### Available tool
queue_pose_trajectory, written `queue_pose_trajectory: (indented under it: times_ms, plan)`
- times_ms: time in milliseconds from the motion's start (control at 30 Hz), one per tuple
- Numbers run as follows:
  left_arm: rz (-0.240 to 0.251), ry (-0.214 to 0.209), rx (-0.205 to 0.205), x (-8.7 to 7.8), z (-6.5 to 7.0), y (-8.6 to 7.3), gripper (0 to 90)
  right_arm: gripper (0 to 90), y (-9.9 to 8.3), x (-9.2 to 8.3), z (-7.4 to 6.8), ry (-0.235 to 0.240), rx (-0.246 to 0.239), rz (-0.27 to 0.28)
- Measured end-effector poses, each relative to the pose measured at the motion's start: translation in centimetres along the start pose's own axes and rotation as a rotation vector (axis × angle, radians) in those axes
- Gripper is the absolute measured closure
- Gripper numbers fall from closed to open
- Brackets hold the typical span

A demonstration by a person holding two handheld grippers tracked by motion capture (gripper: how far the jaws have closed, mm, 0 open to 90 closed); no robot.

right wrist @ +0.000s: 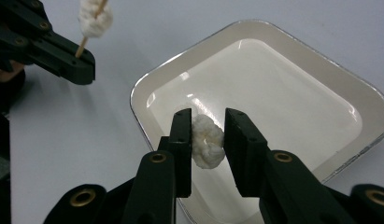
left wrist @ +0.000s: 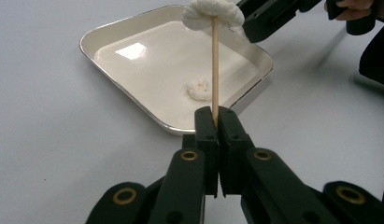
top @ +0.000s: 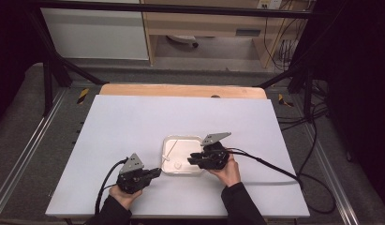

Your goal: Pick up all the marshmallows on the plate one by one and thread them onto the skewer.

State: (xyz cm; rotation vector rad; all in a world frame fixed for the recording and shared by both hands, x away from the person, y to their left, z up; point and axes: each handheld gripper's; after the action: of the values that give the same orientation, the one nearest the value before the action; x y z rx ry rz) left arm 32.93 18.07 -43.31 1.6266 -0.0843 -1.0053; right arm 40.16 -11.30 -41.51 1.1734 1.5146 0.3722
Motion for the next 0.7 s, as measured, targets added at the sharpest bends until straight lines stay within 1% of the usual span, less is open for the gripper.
queue_pose_trajectory:
  times_ms: [233,333,433,600,633,700]
  plan:
    - [0.000,-0.007,0.005,0.1,0.1,0.0,87.9,73.6,0.3,-1.6,0.2,0.038,0.047,0.085]
    - [0.002,-0.010,0.007,0.1,0.2,0.0,87.9,73.6,0.5,-2.3,0.2,0.052,0.060,0.117]
    - [0.002,-0.013,0.009,0.1,0.2,0.0,87.9,73.7,0.8,-3.0,0.1,0.065,0.062,0.152]
    - [0.006,-0.015,0.007,0.1,0.3,0.0,87.9,73.7,1.4,-4.0,0.0,0.107,0.083,0.221]
    - [0.006,-0.016,0.007,0.1,0.3,0.0,87.9,73.8,1.5,-4.1,0.0,0.116,0.093,0.237]
    - [0.005,-0.020,0.013,0.1,0.4,0.0,87.9,73.9,1.8,-4.4,0.1,0.130,0.101,0.262]
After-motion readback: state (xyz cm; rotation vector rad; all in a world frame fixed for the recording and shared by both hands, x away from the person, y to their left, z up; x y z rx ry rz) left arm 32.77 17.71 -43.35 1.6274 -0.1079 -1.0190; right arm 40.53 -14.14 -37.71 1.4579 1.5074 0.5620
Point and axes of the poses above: each handheld gripper's, and its own axes: x roughly forward along the jaws, y roughly out of its top, z roughly to its right, and after that the axes turned 12 degrees about y, right-handed
